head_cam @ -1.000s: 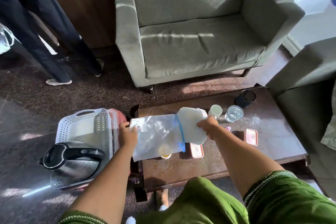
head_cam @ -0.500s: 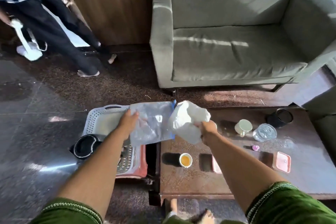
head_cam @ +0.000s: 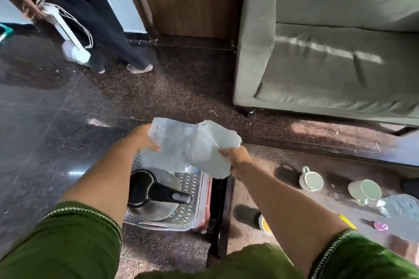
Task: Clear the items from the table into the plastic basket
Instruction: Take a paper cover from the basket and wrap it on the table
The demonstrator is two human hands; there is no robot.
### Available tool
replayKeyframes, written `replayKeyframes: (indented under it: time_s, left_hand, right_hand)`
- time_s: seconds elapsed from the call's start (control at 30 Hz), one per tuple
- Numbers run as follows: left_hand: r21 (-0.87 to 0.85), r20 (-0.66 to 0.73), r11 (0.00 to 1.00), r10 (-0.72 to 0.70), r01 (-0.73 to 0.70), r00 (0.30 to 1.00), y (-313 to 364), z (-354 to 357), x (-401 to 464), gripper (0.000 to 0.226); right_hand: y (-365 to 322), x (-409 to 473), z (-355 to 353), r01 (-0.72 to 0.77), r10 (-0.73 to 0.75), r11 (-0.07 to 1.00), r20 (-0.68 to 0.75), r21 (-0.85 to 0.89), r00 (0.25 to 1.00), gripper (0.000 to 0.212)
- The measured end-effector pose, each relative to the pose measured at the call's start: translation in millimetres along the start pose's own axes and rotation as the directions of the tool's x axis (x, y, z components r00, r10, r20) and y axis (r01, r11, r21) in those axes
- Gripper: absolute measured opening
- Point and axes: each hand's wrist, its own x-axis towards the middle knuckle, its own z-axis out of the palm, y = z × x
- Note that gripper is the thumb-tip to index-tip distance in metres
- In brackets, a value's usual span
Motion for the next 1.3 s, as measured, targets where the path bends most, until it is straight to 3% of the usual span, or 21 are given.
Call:
replayKeyframes:
  time_s: [0.13,0.23,0.33,0.4,0.47,0.5,0.53,0.6,0.67,0.7,0.77,0.83,0.87,0.9,0.97,1.07,1.2,1.3]
  left_hand:
    - [0.223,-0.022,0.975,-0.015,0.019,1.000,-26.9,8.8,24.8,0.086]
    - [0.316,-0.001,0.940,-0.136,0.130,0.991,-45.9,24.5,49.1,0.103]
    - [0.260,-0.200,0.902,-0.300,0.346,0.933,-43.6,33.3,64.2,0.083]
    - [0.300,-0.286,0.896,-0.242,0.326,0.927,-32.2,35.4,66.6,0.078]
    - [0.466,-0.088,0.879,-0.067,0.101,0.994,-13.9,39.1,67.3,0.073]
    - [0.451,0.072,0.892,-0.005,-0.028,0.997,-2.9,43.1,66.2,0.061]
    - [0.401,0.233,0.911,0.001,-0.097,0.972,5.7,48.9,64.5,0.054]
    - [0.433,0.440,0.891,-0.077,-0.136,0.894,16.0,62.4,63.3,0.062]
    - [0.500,0.452,0.863,-0.193,-0.068,0.871,20.8,68.8,63.9,0.062]
    - [0.495,0.399,0.868,-0.199,-0.028,0.895,23.3,72.2,63.5,0.057]
    - [0.370,0.198,0.927,-0.137,0.056,0.971,34.2,71.3,59.1,0.045]
    - [0.058,-0.102,0.995,-0.073,0.079,0.992,56.7,67.6,42.1,0.049]
    - [-0.123,-0.180,0.991,-0.077,0.055,0.981,71.2,66.3,30.8,0.053]
    - [-0.251,-0.156,0.968,-0.063,0.022,0.986,88.9,65.9,13.9,0.055]
    - [-0.410,0.052,0.912,-0.005,0.026,0.999,116.9,72.3,-22.1,0.051]
    - [-0.564,0.342,0.818,0.113,0.107,0.933,139.7,85.2,-56.2,0.035]
    - [-0.620,0.321,0.784,0.204,0.042,0.925,169.0,117.0,-63.3,0.028]
    - [-0.517,0.203,0.852,0.218,-0.084,0.955,210.6,146.0,-78.2,0.058]
  right_hand:
    - [10.3,21.9,17.8,-0.006,0.002,0.997,-0.051,-0.072,0.999,0.031]
    - [16.2,38.4,22.4,0.001,-0.010,0.993,-0.080,-0.114,0.997,0.036]
    - [19.8,48.0,23.6,0.005,-0.018,0.987,-0.081,-0.158,0.997,0.042]
    - [20.7,51.4,23.0,0.007,-0.021,0.986,-0.084,-0.168,0.996,0.041]
    - [21.7,54.9,22.2,0.002,-0.016,0.989,-0.091,-0.148,0.996,0.040]
    - [22.3,56.4,22.3,-0.001,-0.012,0.991,-0.093,-0.133,0.996,0.041]
    - [21.9,55.8,22.9,-0.006,-0.006,0.992,-0.092,-0.126,0.996,0.043]
    - [21.0,57.2,23.5,-0.003,-0.008,0.992,-0.084,-0.126,0.996,0.043]
    - [17.3,54.9,20.9,0.007,-0.015,0.993,-0.073,-0.116,0.997,0.042]
    - [14.9,53.1,18.7,0.013,-0.020,0.994,-0.064,-0.105,0.998,0.041]
    - [7.4,47.2,10.0,0.009,-0.012,0.997,-0.039,-0.078,0.999,0.041]
    - [-3.1,36.3,-1.5,-0.008,0.008,0.999,0.017,-0.044,1.000,0.041]
    - [-10.3,28.6,-7.9,-0.017,0.019,0.999,0.068,-0.035,0.997,0.039]
    - [-17.1,21.0,-15.5,-0.024,0.027,0.999,0.113,-0.031,0.993,0.036]
    - [-29.4,3.4,-33.4,-0.041,0.043,0.999,0.201,-0.015,0.979,0.033]
    - [-45.8,-17.3,-68.5,-0.030,0.022,0.999,0.229,0.033,0.973,0.036]
    - [-59.3,-35.0,-125.3,0.036,-0.037,0.999,-0.032,-0.023,0.999,0.040]
    - [-59.7,-43.2,-174.2,0.087,-0.103,0.992,-0.200,-0.089,0.974,0.025]
